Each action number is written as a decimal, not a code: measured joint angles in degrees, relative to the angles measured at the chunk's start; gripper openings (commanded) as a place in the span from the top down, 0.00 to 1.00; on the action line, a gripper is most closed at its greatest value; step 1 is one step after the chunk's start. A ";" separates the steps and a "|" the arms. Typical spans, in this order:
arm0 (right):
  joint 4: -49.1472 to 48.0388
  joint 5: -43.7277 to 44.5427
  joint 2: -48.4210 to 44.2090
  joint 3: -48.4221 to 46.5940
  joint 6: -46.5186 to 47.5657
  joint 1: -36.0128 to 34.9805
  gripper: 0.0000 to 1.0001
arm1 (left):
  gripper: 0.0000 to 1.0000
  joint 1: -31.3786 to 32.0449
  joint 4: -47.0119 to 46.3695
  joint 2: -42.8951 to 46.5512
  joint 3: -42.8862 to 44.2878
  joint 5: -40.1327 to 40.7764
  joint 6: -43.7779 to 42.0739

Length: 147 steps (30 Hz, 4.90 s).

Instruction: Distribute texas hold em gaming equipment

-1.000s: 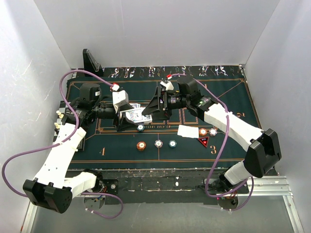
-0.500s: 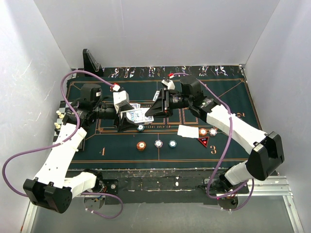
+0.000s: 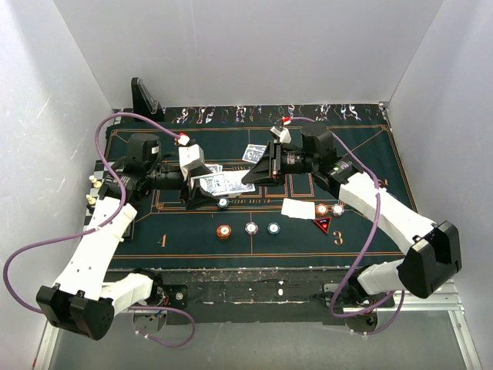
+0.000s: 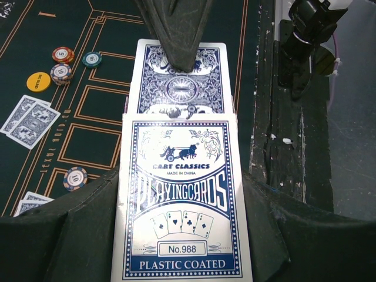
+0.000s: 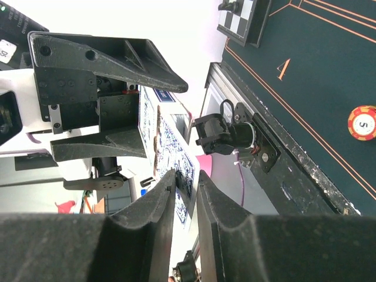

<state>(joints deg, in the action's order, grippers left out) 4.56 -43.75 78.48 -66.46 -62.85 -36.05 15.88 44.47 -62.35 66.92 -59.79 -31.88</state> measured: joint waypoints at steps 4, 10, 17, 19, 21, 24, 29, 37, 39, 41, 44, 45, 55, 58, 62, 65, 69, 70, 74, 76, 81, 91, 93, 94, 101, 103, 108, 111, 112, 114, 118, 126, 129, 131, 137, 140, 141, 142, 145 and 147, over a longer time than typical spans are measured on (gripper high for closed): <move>1.01 0.02 -1.77 0.72 0.20 1.60 0.78 | 1.00 -0.02 -0.42 0.28 0.00 0.00 0.02; 2.78 -0.09 -4.33 0.76 0.85 3.72 0.89 | 1.00 -0.02 -1.16 0.33 -0.02 0.00 0.20; 5.16 -0.44 -6.32 0.81 1.88 5.77 0.93 | 1.00 -0.02 -1.25 0.35 -0.09 0.04 0.44; 6.32 -0.57 -6.82 0.81 2.43 6.54 0.94 | 1.00 -0.02 -1.29 0.52 -0.39 0.07 0.46; 7.34 -0.63 -7.30 0.81 3.06 7.39 0.94 | 1.00 -0.02 -1.29 0.76 -0.94 0.20 0.48; 8.90 -0.92 -8.13 0.79 3.52 8.83 0.96 | 1.00 0.00 -1.27 0.83 -0.98 0.33 0.57; 11.89 -1.42 -8.57 -0.44 5.55 11.45 0.97 | 1.00 -0.02 -1.29 1.09 -1.01 0.48 0.63; 23.28 4.94 -5.29 -10.97 16.81 13.97 0.99 | 1.00 -0.02 -1.38 1.20 -1.22 1.97 2.01; 26.75 8.90 -1.97 -14.88 20.50 13.75 0.99 | 1.00 -0.07 -1.46 1.20 -1.22 2.12 2.69; 29.81 14.01 2.38 -18.45 24.04 12.92 0.99 | 1.00 -0.11 -1.40 1.20 -1.22 2.34 3.23; 35.21 23.58 10.78 -24.09 28.89 11.21 0.99 | 1.00 -0.35 -0.96 1.20 -1.22 2.78 3.72; 36.89 26.84 13.79 -26.12 30.34 10.45 0.99 | 1.00 -0.44 -0.57 1.16 -1.20 3.02 3.78; 46.25 60.48 31.65 -43.12 42.25 0.48 0.99 | 1.00 -2.08 1.64 1.22 -1.09 3.87 5.11; 46.10 69.37 34.97 -44.89 45.66 -2.73 0.99 | 1.00 -3.39 1.73 1.25 -0.55 3.72 6.19; 45.13 77.35 40.94 -45.29 49.48 -6.60 0.99 | 1.00 -5.35 1.86 1.44 0.22 3.15 6.62; 44.59 80.24 46.40 -45.31 50.97 -9.01 0.99 | 1.00 -6.60 1.99 1.70 0.61 2.49 6.58; 43.87 81.37 50.56 -45.31 51.76 -11.10 0.99 | 1.00 -7.61 2.69 2.10 0.90 1.79 6.21; 43.65 81.57 51.25 -45.64 52.09 -11.67 0.99 | 1.00 -7.69 2.99 2.16 1.01 1.66 6.12; 42.49 81.20 53.05 -47.91 52.37 -13.35 0.99 | 1.00 -7.89 3.52 2.43 1.18 1.29 5.92; 41.86 80.63 53.18 -48.11 52.30 -14.03 0.95 | 1.00 -7.89 3.56 2.54 1.18 1.20 5.84; 40.83 77.77 53.20 -47.25 50.93 -15.17 0.79 | 1.00 -7.89 3.56 2.64 1.18 1.03 5.25; 36.87 68.98 50.58 -38.58 48.54 -15.47 0.43 | 1.00 -7.89 3.52 2.67 1.20 0.63 4.59; 36.37 66.77 49.72 -37.55 48.13 -15.28 0.42 | 1.00 -7.89 3.52 2.67 1.20 0.59 4.48; 36.02 65.64 49.24 -36.98 48.00 -15.19 0.42 | 1.00 -7.89 3.52 2.67 1.20 0.59 4.46; 34.01 58.05 42.18 -32.33 45.59 -13.05 0.42 | 1.00 -7.89 3.52 2.69 1.20 0.55 4.39; 32.76 55.47 38.32 -29.33 44.13 -10.64 0.42 | 1.00 -7.89 3.52 2.69 1.20 0.48 4.28; 29.33 48.78 31.39 -22.56 38.34 -1.09 0.42 | 1.00 -7.89 3.34 2.67 1.20 0.33 4.20; 28.48 45.53 32.13 -21.57 35.10 4.37 0.42 | 1.00 -7.89 3.08 2.67 1.20 0.20 4.20; 28.37 44.81 32.59 -21.51 34.38 5.11 0.42 | 1.00 -7.89 3.08 2.64 1.20 0.20 4.20; 28.28 42.86 33.79 -21.51 32.81 5.84 0.43 | 1.00 -7.89 3.06 2.64 1.18 0.20 4.20; 27.69 38.14 37.33 -21.51 29.90 5.77 0.43 | 1.00 -7.89 3.02 2.64 1.20 0.22 4.20; 26.71 32.98 41.99 -23.12 26.97 6.78 0.43 | 1.00 -7.89 2.45 2.64 1.18 0.20 4.17; 26.38 31.45 42.77 -23.45 26.29 7.41 0.43 | 1.00 -7.89 1.92 2.64 1.18 0.20 4.00; 26.34 30.58 43.06 -23.71 25.83 7.61 0.43 | 1.00 -7.91 1.64 2.64 1.18 0.20 3.96; 26.56 27.71 45.70 -27.26 25.03 7.63 0.43 | 1.00 -7.91 1.33 2.56 1.18 0.20 3.78; 26.45 26.80 47.54 -29.99 24.65 7.34 0.43 | 1.00 -7.96 1.33 2.56 1.18 0.20 3.78; 26.47 26.53 48.19 -30.91 24.52 7.17 0.43 | 1.00 -7.96 1.33 2.54 1.18 0.20 3.78; 26.51 26.32 48.63 -31.63 24.46 7.02 0.43 | 1.00 -7.96 1.33 2.54 1.18 0.20 3.78; 26.45 25.97 49.18 -32.59 24.50 6.71 0.43 | 1.00 -8.07 1.27 2.43 1.18 0.20 3.78; 26.58 25.90 49.18 -32.81 24.72 6.58 0.43 | 1.00 -8.20 1.03 2.25 1.18 0.20 3.78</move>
<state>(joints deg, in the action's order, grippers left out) 31.14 -17.85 127.66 -99.26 -38.13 -29.47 7.68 45.50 -60.10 68.10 -59.59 -28.10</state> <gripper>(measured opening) 0.569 0.650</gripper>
